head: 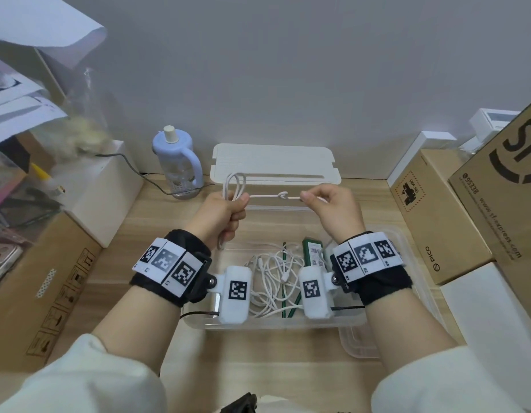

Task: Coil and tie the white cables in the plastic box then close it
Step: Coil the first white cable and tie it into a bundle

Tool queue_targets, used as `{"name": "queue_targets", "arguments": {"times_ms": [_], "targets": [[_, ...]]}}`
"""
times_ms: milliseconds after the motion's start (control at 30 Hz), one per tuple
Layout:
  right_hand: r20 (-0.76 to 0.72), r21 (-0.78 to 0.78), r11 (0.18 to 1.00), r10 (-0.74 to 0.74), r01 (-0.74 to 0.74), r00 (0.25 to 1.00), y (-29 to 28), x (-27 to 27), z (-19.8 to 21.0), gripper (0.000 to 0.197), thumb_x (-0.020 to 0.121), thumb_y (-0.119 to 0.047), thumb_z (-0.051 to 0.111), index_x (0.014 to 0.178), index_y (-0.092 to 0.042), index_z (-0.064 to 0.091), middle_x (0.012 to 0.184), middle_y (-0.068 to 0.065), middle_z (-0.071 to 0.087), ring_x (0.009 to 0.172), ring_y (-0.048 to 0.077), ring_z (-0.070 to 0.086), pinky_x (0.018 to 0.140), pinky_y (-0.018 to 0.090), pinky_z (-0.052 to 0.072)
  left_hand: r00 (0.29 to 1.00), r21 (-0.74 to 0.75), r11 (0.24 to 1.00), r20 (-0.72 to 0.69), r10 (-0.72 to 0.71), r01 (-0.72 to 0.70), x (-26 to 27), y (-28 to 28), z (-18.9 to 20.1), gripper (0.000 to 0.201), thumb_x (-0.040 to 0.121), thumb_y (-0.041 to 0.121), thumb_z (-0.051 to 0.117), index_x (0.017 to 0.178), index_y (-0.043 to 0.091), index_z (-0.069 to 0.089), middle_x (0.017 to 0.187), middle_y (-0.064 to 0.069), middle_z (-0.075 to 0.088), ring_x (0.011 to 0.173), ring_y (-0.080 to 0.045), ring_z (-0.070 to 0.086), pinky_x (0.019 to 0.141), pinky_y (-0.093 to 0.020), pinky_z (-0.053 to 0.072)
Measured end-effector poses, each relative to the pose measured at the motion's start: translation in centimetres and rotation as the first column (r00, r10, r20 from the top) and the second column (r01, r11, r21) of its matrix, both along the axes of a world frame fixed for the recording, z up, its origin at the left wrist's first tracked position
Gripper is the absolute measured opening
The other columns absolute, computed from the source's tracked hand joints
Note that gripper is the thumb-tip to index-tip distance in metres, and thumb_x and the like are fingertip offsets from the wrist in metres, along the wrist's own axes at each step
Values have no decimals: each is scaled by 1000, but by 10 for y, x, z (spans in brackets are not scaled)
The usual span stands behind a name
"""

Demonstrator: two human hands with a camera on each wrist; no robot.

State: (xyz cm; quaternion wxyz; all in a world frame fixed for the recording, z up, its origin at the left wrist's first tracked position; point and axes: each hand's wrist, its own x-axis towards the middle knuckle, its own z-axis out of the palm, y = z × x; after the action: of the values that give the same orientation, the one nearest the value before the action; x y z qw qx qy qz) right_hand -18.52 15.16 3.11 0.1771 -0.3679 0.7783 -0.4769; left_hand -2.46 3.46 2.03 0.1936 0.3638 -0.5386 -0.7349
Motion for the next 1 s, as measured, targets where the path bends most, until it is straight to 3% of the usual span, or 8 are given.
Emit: {"name": "queue_targets", "arguments": {"times_ms": [167,333,433,533,633,700,800,1000], "targets": [[-88,150,987,-39,52,995,0,-2,-7,26,87,-29,57,62,-21,63,89,5,71,89,19,60,76,28,40,991,-35,991,-23,130,-130,1,-3,-1,35,98,15,42,64,17,34,45,7,33,28,-1,23,30,-10,20],[108,188,982,-56,35,993,3,-6,-11,42,91,-28,49,51,-17,53,53,3,51,50,16,46,57,27,40,984,-147,974,13,177,-173,5,-7,-7,30,98,17,40,68,16,39,59,0,37,30,-2,28,32,-13,23],[105,258,965,12,-39,994,2,-4,-15,46,93,-39,43,53,-17,53,49,3,50,44,18,48,61,33,44,991,-213,970,49,127,-113,2,-2,-6,27,98,14,39,71,17,43,64,-1,46,31,-2,29,33,-14,22],[103,294,947,103,-130,989,1,-1,-17,36,86,-50,51,72,-17,59,62,0,60,58,18,57,72,36,50,996,-235,971,70,51,-34,-2,3,-2,24,97,11,39,74,17,41,64,-1,47,31,-3,27,34,-14,22],[190,193,968,122,-159,974,-2,2,-19,39,80,-30,67,112,-15,51,70,3,63,72,19,63,80,36,50,992,-222,969,84,-91,107,-5,8,2,22,97,9,42,76,18,41,63,-3,48,33,-4,28,34,-15,24],[234,107,985,107,-135,966,-4,3,-17,42,83,-13,64,121,-6,48,65,3,58,67,16,61,76,32,51,982,-216,959,87,-168,183,-5,12,3,21,96,10,45,77,17,41,64,-5,50,33,-5,29,34,-16,26],[248,84,992,74,-97,966,-6,5,-13,19,89,-5,54,107,-2,60,63,-1,49,52,9,47,53,21,49,984,-168,970,43,-173,177,-6,13,3,19,97,17,44,78,15,43,71,-7,57,33,-6,29,33,-15,29],[-189,264,940,269,-215,944,0,7,0,7,77,-24,71,73,-21,66,68,-13,53,66,3,49,66,26,38,988,102,995,-151,35,-19,-5,4,4,29,98,20,40,76,7,51,90,-10,68,35,-6,40,35,-17,37]]}}
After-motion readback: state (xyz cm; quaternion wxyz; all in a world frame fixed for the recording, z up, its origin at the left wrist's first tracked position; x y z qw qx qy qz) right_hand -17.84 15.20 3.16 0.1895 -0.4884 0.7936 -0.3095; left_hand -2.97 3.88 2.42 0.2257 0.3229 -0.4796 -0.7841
